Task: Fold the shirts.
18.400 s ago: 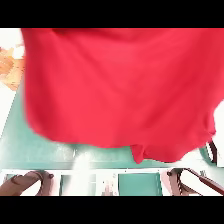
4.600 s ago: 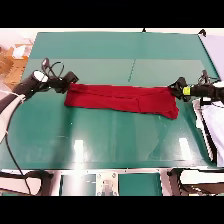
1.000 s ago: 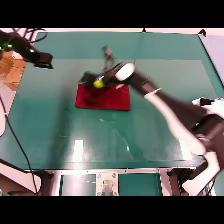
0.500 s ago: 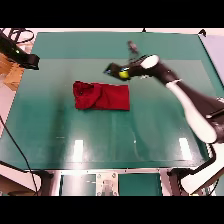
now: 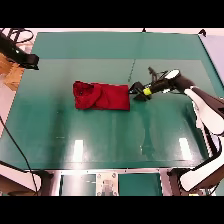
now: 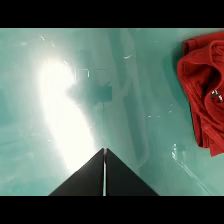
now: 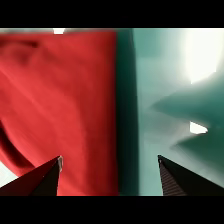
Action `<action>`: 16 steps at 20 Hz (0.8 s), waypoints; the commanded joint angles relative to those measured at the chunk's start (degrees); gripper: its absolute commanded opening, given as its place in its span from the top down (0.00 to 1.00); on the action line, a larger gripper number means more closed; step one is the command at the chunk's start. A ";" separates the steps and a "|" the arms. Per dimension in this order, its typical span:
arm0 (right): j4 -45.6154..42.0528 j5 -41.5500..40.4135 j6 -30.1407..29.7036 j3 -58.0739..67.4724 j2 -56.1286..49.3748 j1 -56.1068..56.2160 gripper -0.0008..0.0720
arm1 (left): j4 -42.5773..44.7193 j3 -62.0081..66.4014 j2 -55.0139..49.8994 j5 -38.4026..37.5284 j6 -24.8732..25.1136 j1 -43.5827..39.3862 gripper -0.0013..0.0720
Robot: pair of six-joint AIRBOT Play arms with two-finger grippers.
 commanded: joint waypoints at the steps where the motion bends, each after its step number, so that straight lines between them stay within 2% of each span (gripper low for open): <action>1: 10.40 -1.88 -5.81 -2.19 -4.13 3.85 0.08 | -0.20 0.00 0.04 0.17 -0.76 0.00 0.95; 2: 14.12 -3.23 -7.58 -2.19 -4.83 5.42 0.08 | -0.20 0.00 0.04 0.15 -0.76 0.00 0.95; 3: 16.81 -4.70 -9.01 -2.05 -5.07 6.73 0.20 | -0.20 0.00 0.04 0.07 -0.76 0.00 0.95; 4: 18.36 -5.33 -10.43 -1.36 -5.07 7.78 0.65 | -0.20 0.00 0.04 -0.13 -0.76 0.00 0.95; 5: 19.12 -4.74 -11.06 0.22 -5.05 8.28 0.96 | -0.20 0.00 0.04 -0.28 -0.76 0.00 0.95; 7: 19.23 -1.25 -11.04 5.66 -3.98 7.89 0.97 | -0.20 0.00 0.04 -0.33 -0.76 0.00 0.95; 11: 18.27 1.44 -8.72 16.63 5.57 1.09 0.97 | -0.20 0.00 0.04 -0.85 -0.74 0.00 0.95; 16: 12.48 4.15 0.50 24.26 15.56 -16.79 0.97 | -0.22 0.00 0.04 -0.85 -0.96 0.00 0.95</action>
